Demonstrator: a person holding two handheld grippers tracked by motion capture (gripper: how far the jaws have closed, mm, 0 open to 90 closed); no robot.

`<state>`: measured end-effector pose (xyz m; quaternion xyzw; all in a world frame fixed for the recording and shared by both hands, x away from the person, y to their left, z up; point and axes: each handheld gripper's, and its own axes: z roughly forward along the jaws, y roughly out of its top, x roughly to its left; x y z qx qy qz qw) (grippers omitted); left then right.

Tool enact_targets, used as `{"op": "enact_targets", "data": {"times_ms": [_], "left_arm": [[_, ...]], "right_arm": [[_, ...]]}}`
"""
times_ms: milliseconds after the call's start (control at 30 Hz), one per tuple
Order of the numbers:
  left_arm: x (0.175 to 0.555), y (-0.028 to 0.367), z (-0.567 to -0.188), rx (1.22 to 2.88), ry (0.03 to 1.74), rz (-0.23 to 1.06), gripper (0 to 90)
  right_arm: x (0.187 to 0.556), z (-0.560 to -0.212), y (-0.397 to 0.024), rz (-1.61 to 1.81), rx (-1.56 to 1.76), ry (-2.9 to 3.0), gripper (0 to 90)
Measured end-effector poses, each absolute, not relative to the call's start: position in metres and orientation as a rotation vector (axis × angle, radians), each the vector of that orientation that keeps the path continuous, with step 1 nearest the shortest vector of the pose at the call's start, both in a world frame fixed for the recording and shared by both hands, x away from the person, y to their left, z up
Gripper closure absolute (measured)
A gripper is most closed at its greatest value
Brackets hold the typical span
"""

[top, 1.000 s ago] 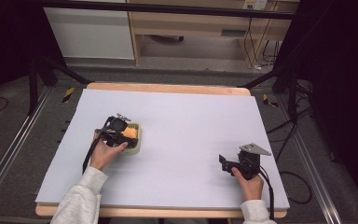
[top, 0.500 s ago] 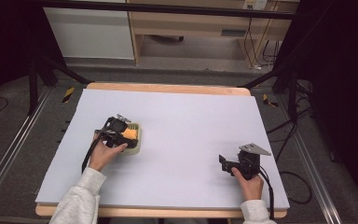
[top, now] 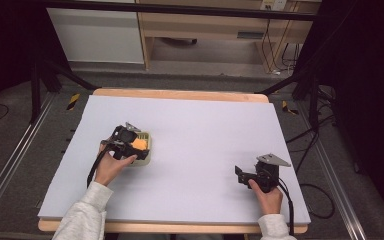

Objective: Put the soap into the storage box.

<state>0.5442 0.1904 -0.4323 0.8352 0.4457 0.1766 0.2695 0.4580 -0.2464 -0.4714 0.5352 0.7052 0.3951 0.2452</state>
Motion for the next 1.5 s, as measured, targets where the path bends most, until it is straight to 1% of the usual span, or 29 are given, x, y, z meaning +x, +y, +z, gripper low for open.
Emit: {"op": "enact_targets", "data": {"times_ms": [433,733,967,1100,1200,1500], "left_arm": [[0.527,0.19,-0.418,2.177,1.132,0.508,20.7],[0.51,0.197,-0.426,2.148,1.127,0.505,20.5],[0.494,0.209,-0.431,2.124,1.12,0.494,19.6],[0.483,0.216,-0.436,2.107,1.135,0.516,19.4],[0.477,0.223,-0.439,2.094,1.139,0.503,18.7],[0.462,0.25,-0.449,2.051,1.186,0.531,16.6]], "right_arm": [[0.457,-0.471,-0.247,1.083,1.462,1.921,5.4],[0.457,-0.47,-0.248,1.083,1.47,1.916,5.4],[0.457,-0.47,-0.249,1.082,1.471,1.916,5.4],[0.456,-0.47,-0.252,1.083,1.479,1.906,5.4],[0.455,-0.469,-0.254,1.089,1.491,1.9,5.4],[0.452,-0.468,-0.262,1.065,1.506,1.876,5.5]]}}
